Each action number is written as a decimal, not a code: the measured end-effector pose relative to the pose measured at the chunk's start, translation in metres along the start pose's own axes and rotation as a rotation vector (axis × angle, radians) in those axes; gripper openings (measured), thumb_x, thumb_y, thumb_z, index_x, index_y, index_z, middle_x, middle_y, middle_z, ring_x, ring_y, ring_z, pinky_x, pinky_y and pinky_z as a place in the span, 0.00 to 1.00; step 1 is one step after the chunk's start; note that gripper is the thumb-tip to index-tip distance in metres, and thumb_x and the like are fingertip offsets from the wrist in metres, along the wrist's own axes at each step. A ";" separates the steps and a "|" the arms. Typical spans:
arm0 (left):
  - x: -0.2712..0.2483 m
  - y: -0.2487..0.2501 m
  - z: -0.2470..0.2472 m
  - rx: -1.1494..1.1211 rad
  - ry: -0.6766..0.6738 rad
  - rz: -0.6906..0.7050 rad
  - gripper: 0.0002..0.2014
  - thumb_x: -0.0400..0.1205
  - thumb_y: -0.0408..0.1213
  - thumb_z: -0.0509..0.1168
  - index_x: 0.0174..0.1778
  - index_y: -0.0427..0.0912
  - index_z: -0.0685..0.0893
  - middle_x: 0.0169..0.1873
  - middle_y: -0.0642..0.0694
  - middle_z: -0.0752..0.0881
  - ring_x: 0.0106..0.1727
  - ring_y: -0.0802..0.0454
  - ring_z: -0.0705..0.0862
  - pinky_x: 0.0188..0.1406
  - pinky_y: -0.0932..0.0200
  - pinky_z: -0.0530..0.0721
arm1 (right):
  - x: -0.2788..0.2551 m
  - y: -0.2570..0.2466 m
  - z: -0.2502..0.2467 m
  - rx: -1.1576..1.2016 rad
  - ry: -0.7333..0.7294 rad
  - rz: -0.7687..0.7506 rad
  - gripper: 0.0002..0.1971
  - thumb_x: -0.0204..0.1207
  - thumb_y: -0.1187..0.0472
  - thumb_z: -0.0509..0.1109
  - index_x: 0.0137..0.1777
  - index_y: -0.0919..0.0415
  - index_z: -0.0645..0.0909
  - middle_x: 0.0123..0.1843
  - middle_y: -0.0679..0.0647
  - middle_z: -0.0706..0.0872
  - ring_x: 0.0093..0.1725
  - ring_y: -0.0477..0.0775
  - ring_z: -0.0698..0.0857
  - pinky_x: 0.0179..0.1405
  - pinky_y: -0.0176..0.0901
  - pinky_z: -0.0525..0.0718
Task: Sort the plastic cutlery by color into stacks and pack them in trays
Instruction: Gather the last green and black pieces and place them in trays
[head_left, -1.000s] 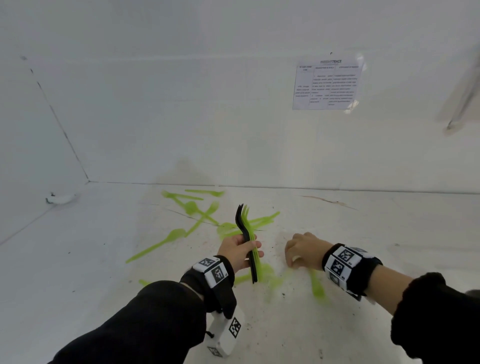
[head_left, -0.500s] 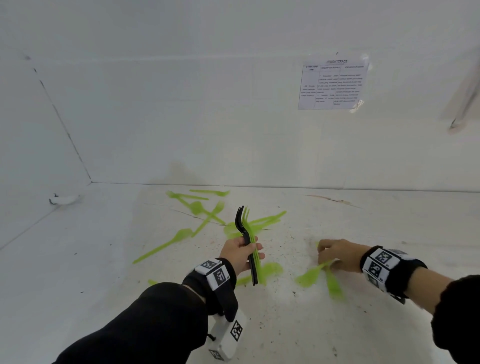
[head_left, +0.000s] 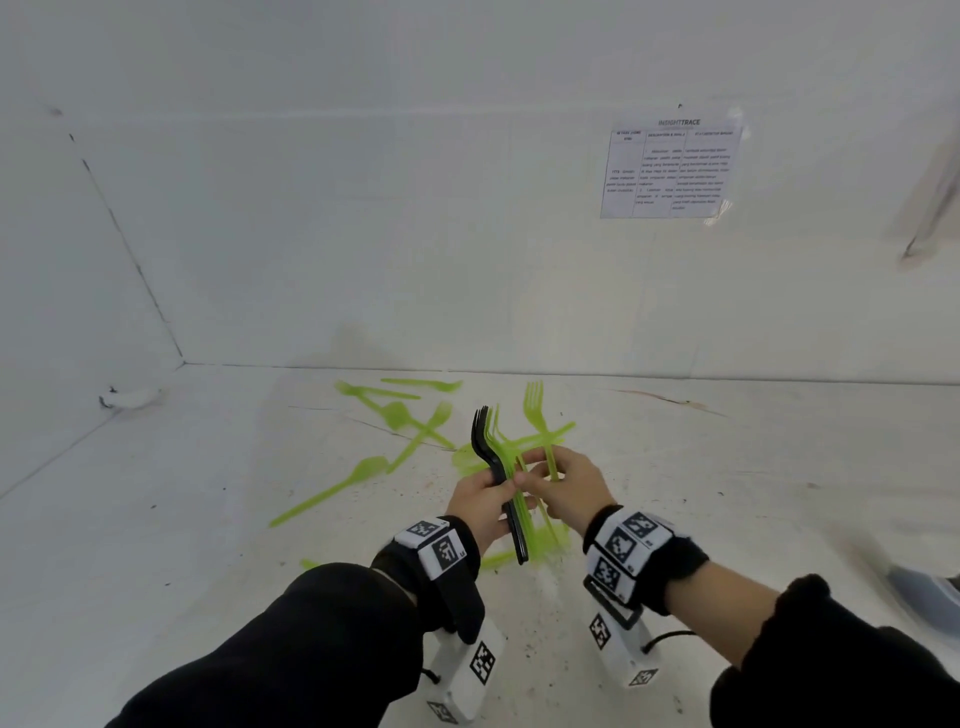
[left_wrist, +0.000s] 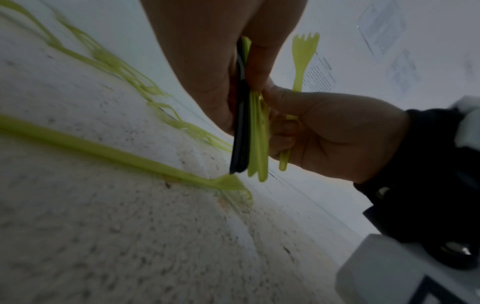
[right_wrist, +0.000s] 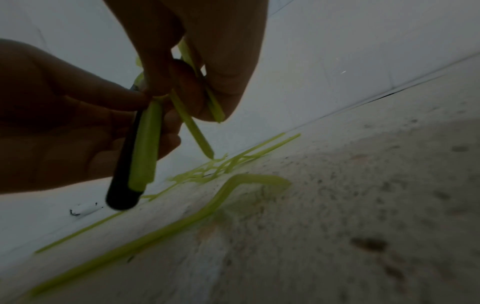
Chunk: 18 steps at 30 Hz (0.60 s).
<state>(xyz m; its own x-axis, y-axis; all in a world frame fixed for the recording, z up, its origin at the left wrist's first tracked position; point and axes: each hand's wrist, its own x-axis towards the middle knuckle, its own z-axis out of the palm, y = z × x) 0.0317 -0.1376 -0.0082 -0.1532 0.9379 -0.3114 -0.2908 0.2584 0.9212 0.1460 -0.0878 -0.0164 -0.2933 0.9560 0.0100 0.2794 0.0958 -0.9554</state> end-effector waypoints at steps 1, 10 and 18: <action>0.000 0.000 -0.001 -0.001 0.008 0.007 0.06 0.84 0.29 0.61 0.50 0.38 0.83 0.43 0.44 0.86 0.42 0.47 0.84 0.45 0.54 0.84 | 0.001 0.001 0.004 0.016 0.022 0.006 0.07 0.72 0.60 0.75 0.41 0.49 0.79 0.35 0.47 0.82 0.29 0.44 0.83 0.25 0.32 0.75; 0.002 0.000 -0.011 0.100 0.037 0.041 0.11 0.84 0.26 0.60 0.60 0.32 0.82 0.46 0.40 0.86 0.45 0.46 0.85 0.48 0.48 0.87 | 0.003 -0.002 0.028 -0.001 0.135 0.090 0.07 0.76 0.60 0.67 0.37 0.53 0.75 0.32 0.50 0.78 0.28 0.49 0.77 0.27 0.40 0.80; 0.010 0.006 -0.021 0.145 0.136 0.070 0.11 0.82 0.30 0.64 0.59 0.31 0.83 0.38 0.41 0.84 0.43 0.43 0.84 0.52 0.42 0.86 | 0.000 -0.015 0.036 0.124 -0.012 0.122 0.11 0.84 0.60 0.53 0.47 0.57 0.77 0.35 0.50 0.74 0.26 0.48 0.70 0.25 0.38 0.71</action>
<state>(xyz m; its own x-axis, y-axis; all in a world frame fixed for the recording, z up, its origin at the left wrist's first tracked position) 0.0090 -0.1318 -0.0105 -0.2974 0.9172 -0.2652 -0.1379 0.2336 0.9625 0.1094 -0.0994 -0.0124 -0.2754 0.9549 -0.1110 0.1991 -0.0563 -0.9784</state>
